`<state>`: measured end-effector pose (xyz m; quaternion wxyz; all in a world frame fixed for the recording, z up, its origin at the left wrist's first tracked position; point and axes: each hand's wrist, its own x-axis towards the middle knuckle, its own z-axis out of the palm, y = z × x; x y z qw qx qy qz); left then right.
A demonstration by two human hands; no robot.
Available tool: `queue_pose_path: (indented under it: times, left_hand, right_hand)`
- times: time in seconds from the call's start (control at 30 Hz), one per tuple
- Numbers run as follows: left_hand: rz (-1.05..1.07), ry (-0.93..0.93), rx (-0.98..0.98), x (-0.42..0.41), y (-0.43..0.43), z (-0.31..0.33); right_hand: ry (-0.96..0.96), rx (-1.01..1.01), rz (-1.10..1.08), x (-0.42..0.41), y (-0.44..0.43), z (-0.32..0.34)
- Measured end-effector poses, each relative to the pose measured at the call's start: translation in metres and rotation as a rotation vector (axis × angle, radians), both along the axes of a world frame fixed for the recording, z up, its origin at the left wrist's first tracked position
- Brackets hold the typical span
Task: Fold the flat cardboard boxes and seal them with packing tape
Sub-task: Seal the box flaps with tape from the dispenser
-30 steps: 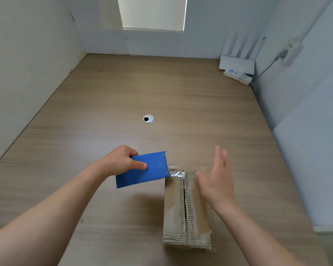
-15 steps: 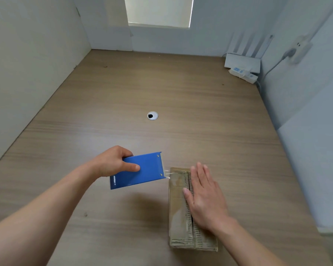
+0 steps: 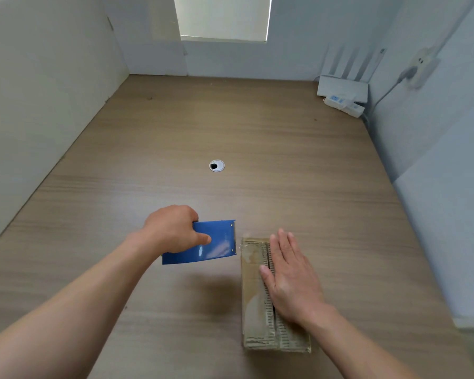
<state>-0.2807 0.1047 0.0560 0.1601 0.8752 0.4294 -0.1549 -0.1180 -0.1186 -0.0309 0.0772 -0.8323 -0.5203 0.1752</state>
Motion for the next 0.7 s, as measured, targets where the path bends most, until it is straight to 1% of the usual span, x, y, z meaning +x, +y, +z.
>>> queue_pose_path:
  times: [0.1,0.2,0.3,0.43,0.53,0.6,0.67,0.7]
  left_hand:
    - [-0.011,0.038,0.123,0.011,-0.014,0.002]
    - [-0.041,0.142,0.272,0.015,-0.029,-0.004]
    - [0.043,0.12,0.299,0.003,-0.042,-0.022]
    - [0.177,0.001,0.344,-0.039,-0.065,-0.07]
    - [0.192,-0.063,0.283,-0.078,-0.087,-0.112]
    - [0.22,-0.088,0.203,-0.096,-0.1,-0.137]
    - [0.282,-0.131,0.157,-0.1,-0.102,-0.141]
    - [0.331,-0.192,0.167,-0.098,-0.101,-0.138]
  right_hand:
    - [-0.002,0.003,0.002,-0.001,0.0,0.0]
    - [-0.024,-0.022,0.016,-0.002,-0.001,0.003]
    - [-0.027,-0.022,0.018,-0.002,-0.001,0.005]
    - [-0.027,-0.042,0.025,-0.001,0.0,0.004]
    - [-0.018,-0.031,0.019,0.0,-0.001,0.001]
    - [-0.026,-0.029,0.023,0.0,0.0,0.0]
    - [-0.017,-0.009,0.024,0.0,0.0,0.001]
    - [-0.007,-0.002,0.023,0.001,-0.001,0.001]
